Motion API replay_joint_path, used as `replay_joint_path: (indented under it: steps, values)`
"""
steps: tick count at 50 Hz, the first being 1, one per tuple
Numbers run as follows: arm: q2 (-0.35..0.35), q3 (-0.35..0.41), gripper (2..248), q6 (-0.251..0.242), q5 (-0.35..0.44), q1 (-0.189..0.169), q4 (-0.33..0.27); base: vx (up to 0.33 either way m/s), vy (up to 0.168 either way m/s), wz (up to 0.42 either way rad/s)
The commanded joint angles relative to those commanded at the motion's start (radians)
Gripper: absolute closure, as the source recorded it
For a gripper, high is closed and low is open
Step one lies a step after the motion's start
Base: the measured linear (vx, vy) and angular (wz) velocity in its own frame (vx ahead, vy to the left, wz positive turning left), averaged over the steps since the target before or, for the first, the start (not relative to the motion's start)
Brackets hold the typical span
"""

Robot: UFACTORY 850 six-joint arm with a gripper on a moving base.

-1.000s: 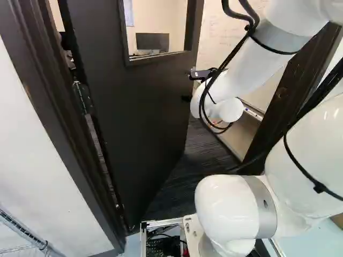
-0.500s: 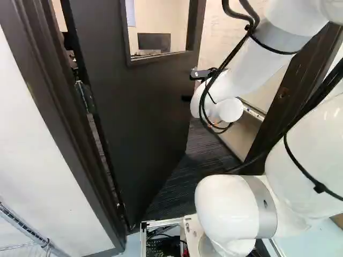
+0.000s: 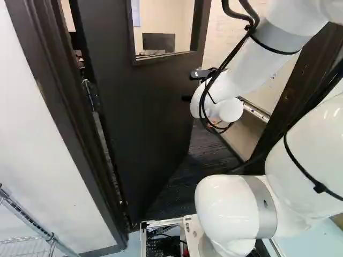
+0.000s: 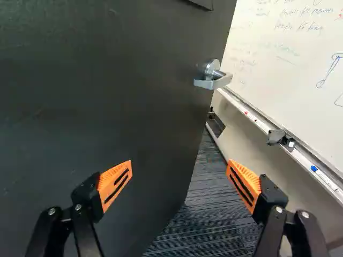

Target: Open the door and move inside

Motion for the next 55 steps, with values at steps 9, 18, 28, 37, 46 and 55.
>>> replay_joint_path:
  steps: [9, 18, 28, 37, 46, 55]
  values:
    - [0.0, 0.0, 3, 0.0, 0.0, 0.0, 0.0, 0.0, 0.035, 0.182]
    - [0.0, 0.0, 3, 0.0, 0.0, 0.0, 0.0, 0.002, 0.04, 0.206]
    - [0.0, 0.0, 3, 0.0, 0.0, 0.0, 0.0, -0.001, 0.045, 0.208]
    - [0.0, 0.0, 3, 0.0, 0.0, 0.0, 0.0, 0.0, 0.018, 0.072]
    - [0.0, 0.0, 3, 0.0, 0.0, 0.0, 0.0, 0.001, -0.006, -0.034]
    - [0.0, 0.0, 3, 0.0, 0.0, 0.0, 0.0, 0.0, 0.0, 0.0]
